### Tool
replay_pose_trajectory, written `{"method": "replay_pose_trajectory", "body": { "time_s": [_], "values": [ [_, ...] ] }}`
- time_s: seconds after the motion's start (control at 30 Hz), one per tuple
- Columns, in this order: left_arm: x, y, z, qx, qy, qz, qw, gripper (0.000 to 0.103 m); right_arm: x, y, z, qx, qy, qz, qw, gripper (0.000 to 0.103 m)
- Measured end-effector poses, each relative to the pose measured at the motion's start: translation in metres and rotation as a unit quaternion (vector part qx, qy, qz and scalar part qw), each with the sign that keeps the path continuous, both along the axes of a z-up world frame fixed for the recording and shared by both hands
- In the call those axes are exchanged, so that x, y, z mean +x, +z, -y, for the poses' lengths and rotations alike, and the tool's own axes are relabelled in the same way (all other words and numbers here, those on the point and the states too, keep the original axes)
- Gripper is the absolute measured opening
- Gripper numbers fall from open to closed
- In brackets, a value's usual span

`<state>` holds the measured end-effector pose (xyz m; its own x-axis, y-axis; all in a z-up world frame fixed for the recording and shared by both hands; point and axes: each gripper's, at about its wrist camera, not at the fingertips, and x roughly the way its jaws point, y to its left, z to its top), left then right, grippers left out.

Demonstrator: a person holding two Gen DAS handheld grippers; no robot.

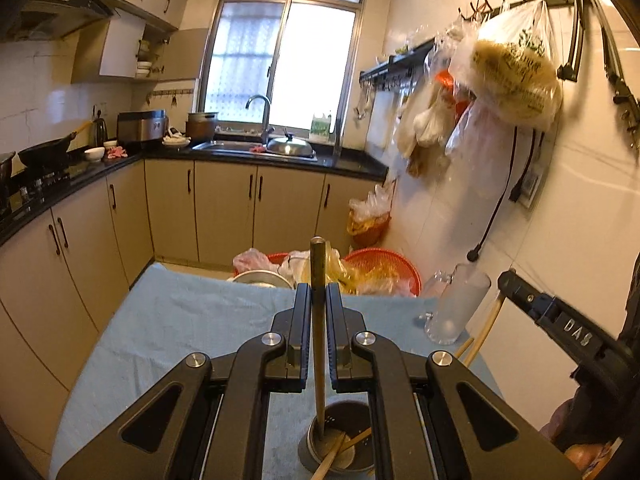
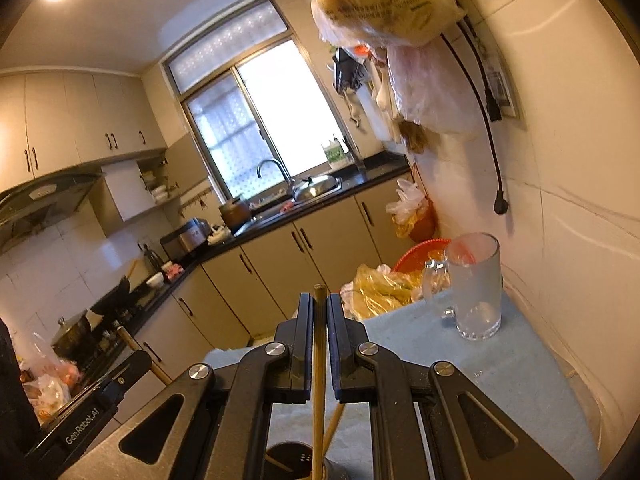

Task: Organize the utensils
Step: 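Insert both chopsticks into the black holder and open both tools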

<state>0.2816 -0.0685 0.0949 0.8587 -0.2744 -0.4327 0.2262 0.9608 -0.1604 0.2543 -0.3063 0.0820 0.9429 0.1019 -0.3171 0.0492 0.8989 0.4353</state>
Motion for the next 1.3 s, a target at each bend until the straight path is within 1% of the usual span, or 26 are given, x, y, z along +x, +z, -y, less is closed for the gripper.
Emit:
{"method": "replay_pose_trajectory", "body": {
  "time_s": [0.07, 0.17, 0.3, 0.4, 0.5, 0.6, 0.67, 0.73, 0.8, 0.83, 0.87, 0.9, 0.97, 1.03, 1.17, 1.23, 1.3],
  "values": [
    [0.002, -0.003, 0.002, 0.005, 0.001, -0.003, 1.0000, 0.007, 0.001, 0.003, 0.003, 0.004, 0.006, 0.000, 1.000, 0.007],
    [0.003, -0.006, 0.002, 0.009, 0.005, -0.005, 0.9999, 0.007, -0.004, 0.015, 0.004, 0.001, 0.008, 0.011, 1.000, 0.007],
    [0.007, -0.012, 0.003, 0.013, 0.003, -0.018, 0.9997, 0.007, -0.012, 0.033, 0.009, 0.010, 0.012, 0.033, 0.999, 0.007],
    [0.008, -0.019, 0.006, 0.020, 0.002, -0.029, 0.9994, 0.007, -0.016, 0.040, 0.010, 0.014, 0.004, 0.049, 0.999, 0.007],
    [0.008, -0.024, 0.006, 0.022, 0.001, -0.038, 0.9990, 0.007, -0.015, 0.037, 0.006, 0.004, -0.011, 0.055, 0.998, 0.007],
    [0.005, -0.024, 0.006, 0.027, 0.002, -0.034, 0.9991, 0.007, -0.007, 0.020, -0.008, -0.027, -0.013, 0.036, 0.999, 0.008],
    [0.002, -0.022, 0.005, 0.030, 0.003, -0.028, 0.9992, 0.007, -0.002, 0.008, -0.013, -0.032, -0.001, 0.020, 0.999, 0.008],
    [-0.002, -0.019, 0.002, 0.028, -0.001, -0.027, 0.9992, 0.011, 0.005, -0.005, -0.016, -0.030, 0.015, -0.004, 0.999, 0.008],
    [-0.009, -0.014, -0.003, 0.020, -0.002, -0.025, 0.9995, 0.027, 0.008, -0.011, -0.015, -0.023, 0.019, -0.018, 0.999, 0.009],
    [-0.012, -0.012, -0.006, 0.016, -0.001, -0.023, 0.9996, 0.030, 0.008, -0.013, -0.014, -0.020, 0.020, -0.023, 0.999, 0.011],
    [-0.018, -0.008, -0.009, 0.013, 0.000, -0.018, 0.9998, 0.033, 0.008, -0.015, -0.012, -0.018, 0.022, -0.029, 0.999, 0.019],
    [-0.022, -0.005, -0.011, 0.011, 0.000, -0.015, 0.9998, 0.033, 0.005, -0.014, -0.011, -0.018, 0.021, -0.031, 0.999, 0.027],
    [-0.035, 0.002, -0.017, 0.007, -0.001, -0.010, 0.9999, 0.034, -0.003, -0.011, -0.008, -0.023, 0.014, -0.028, 0.999, 0.033],
    [-0.050, 0.008, -0.024, 0.003, -0.002, -0.005, 1.0000, 0.036, -0.013, -0.006, -0.004, -0.030, 0.010, -0.026, 0.999, 0.035],
    [-0.088, 0.021, -0.042, -0.005, 0.004, 0.015, 0.9999, 0.044, -0.043, 0.005, 0.001, -0.043, 0.005, -0.028, 0.999, 0.043],
    [-0.111, 0.025, -0.053, -0.010, 0.007, 0.024, 0.9996, 0.049, -0.061, 0.008, 0.005, -0.055, 0.002, -0.031, 0.998, 0.047],
    [-0.130, 0.026, -0.063, -0.014, 0.013, 0.031, 0.9993, 0.057, -0.078, 0.009, 0.007, -0.062, -0.002, -0.036, 0.997, 0.051]
  ]
}}
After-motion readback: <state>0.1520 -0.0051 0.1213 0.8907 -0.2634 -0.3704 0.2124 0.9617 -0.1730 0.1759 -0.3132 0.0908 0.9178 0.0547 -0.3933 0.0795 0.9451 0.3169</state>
